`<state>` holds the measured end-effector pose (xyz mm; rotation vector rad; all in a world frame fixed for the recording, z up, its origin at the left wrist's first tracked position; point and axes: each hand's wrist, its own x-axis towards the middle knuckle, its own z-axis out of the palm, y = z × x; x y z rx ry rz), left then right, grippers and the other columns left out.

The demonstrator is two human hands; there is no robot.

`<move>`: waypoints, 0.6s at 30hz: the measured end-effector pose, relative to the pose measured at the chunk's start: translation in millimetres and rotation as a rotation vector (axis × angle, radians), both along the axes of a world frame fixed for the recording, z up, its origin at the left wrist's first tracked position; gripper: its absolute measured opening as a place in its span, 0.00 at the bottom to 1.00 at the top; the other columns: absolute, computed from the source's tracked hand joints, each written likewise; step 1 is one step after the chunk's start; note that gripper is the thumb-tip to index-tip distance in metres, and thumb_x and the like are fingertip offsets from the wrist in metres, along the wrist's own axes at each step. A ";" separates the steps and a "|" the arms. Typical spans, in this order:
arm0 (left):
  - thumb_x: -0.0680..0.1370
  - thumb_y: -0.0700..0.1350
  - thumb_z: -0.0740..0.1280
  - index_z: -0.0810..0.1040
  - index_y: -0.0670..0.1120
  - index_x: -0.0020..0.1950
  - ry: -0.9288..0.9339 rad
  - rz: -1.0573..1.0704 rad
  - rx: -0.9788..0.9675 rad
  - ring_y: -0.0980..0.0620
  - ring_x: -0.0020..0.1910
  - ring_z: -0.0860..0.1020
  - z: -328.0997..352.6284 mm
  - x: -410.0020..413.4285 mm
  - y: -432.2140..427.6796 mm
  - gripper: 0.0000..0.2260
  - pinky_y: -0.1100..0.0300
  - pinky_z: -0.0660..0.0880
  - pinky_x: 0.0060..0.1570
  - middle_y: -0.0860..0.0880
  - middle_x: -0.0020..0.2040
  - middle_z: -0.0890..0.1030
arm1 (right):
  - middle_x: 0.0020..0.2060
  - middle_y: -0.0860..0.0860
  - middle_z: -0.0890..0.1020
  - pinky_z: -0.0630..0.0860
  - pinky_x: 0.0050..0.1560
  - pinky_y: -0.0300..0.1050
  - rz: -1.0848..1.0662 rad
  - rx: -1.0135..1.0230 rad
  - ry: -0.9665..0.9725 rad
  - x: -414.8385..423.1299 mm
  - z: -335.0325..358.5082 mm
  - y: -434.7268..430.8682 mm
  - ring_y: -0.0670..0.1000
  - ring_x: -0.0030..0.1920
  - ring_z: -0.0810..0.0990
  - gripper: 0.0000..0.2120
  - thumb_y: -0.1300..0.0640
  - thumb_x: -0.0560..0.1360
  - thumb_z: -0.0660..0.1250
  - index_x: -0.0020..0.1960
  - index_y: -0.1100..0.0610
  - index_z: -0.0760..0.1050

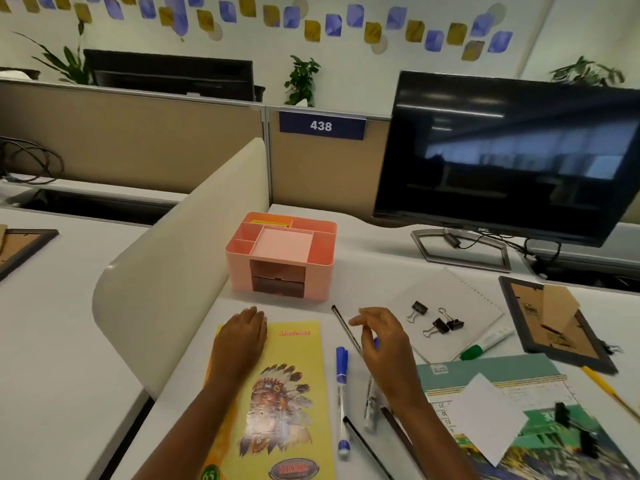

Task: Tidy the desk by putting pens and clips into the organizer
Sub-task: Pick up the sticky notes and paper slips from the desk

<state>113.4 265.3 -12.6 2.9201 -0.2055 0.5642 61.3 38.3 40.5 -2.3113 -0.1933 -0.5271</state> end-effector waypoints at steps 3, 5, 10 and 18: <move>0.73 0.44 0.54 0.83 0.38 0.40 0.008 -0.040 0.035 0.44 0.34 0.82 0.3 -7.1 -13.1 0.18 0.56 0.79 0.32 0.41 0.39 0.84 | 0.47 0.50 0.77 0.66 0.52 0.21 -0.090 0.003 0.073 -20.5 -7.9 -34.0 0.50 0.51 0.77 0.11 0.71 0.72 0.61 0.47 0.60 0.79; 0.73 0.45 0.54 0.83 0.38 0.43 0.028 -0.053 0.054 0.42 0.38 0.83 -0.2 -12.3 -27.0 0.19 0.53 0.80 0.37 0.39 0.42 0.84 | 0.49 0.53 0.78 0.68 0.54 0.30 -0.163 -0.009 0.128 -32.7 -12.2 -59.3 0.51 0.53 0.76 0.11 0.71 0.73 0.61 0.49 0.60 0.78; 0.81 0.51 0.41 0.82 0.40 0.48 0.089 -0.053 0.087 0.39 0.46 0.82 -8.2 -22.5 -57.9 0.31 0.47 0.79 0.43 0.38 0.48 0.83 | 0.60 0.59 0.72 0.70 0.60 0.49 -0.357 -0.030 0.346 -55.8 -16.7 -113.1 0.58 0.62 0.70 0.15 0.65 0.73 0.64 0.60 0.63 0.72; 0.73 0.49 0.54 0.81 0.36 0.49 0.209 0.005 0.040 0.38 0.44 0.83 -14.4 -28.7 -66.8 0.22 0.42 0.79 0.38 0.35 0.47 0.83 | 0.65 0.59 0.65 0.69 0.60 0.46 -0.442 -0.282 0.758 -62.9 -7.6 -145.6 0.57 0.64 0.66 0.37 0.43 0.66 0.72 0.64 0.64 0.63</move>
